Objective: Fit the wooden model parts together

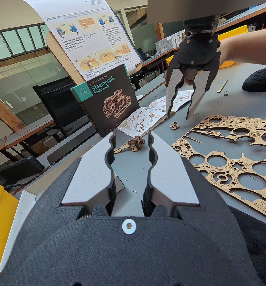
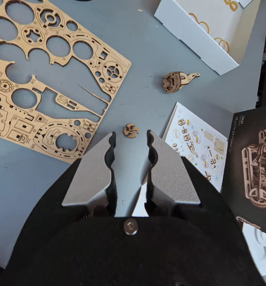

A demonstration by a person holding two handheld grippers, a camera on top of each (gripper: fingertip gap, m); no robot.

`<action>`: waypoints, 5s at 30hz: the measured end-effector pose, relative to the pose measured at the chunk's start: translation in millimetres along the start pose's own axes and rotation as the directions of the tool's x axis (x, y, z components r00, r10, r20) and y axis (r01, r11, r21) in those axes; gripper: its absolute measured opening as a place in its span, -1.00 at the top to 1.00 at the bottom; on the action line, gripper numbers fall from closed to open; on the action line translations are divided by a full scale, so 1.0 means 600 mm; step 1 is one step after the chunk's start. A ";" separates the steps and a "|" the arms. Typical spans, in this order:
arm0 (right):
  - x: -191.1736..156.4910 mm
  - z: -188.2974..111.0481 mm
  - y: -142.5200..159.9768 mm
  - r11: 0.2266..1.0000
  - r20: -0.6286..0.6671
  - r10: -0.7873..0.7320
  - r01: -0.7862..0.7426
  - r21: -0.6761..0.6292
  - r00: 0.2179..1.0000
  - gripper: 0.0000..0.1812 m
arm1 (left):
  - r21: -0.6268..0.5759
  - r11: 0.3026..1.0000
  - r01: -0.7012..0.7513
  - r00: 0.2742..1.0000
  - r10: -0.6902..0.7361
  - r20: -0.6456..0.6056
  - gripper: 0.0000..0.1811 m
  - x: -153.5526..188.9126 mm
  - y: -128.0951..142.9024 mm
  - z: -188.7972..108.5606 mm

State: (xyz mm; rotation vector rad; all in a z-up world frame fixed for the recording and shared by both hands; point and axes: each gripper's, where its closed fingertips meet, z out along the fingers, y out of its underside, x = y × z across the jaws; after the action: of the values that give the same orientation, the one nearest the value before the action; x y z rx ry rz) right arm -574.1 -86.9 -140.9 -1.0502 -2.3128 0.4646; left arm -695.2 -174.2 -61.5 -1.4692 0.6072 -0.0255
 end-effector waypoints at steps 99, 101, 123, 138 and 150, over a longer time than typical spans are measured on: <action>-0.022 0.006 0.010 0.839 0.502 0.487 -0.543 -0.040 0.715 0.78 | -0.263 0.965 0.019 0.840 -0.158 -0.519 0.87 0.139 0.042 0.195; -0.019 0.014 0.022 0.856 0.462 0.479 -0.515 -0.055 0.746 0.78 | -0.273 0.962 0.026 0.832 -0.172 -0.527 0.87 0.143 0.045 0.195; -0.016 0.022 0.033 0.942 0.327 0.334 -0.328 -0.075 0.884 0.75 | -0.286 0.955 0.080 0.818 -0.227 -0.528 0.89 0.140 0.046 0.196; -0.003 0.010 0.021 0.954 0.330 0.267 -0.298 0.045 0.905 0.83 | -0.293 0.951 0.098 0.813 -0.247 -0.527 0.88 0.138 0.046 0.197; -0.008 0.019 0.019 0.940 0.370 0.302 -0.338 0.036 0.879 0.93 | -0.298 0.949 0.104 0.810 -0.255 -0.528 0.88 0.137 0.047 0.198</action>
State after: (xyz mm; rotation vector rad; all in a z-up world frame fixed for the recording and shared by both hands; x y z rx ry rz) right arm -572.3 -84.4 -157.4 -1.4042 -2.3942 0.9671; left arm -587.6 -92.7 -120.0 -1.7806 0.9721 -0.5724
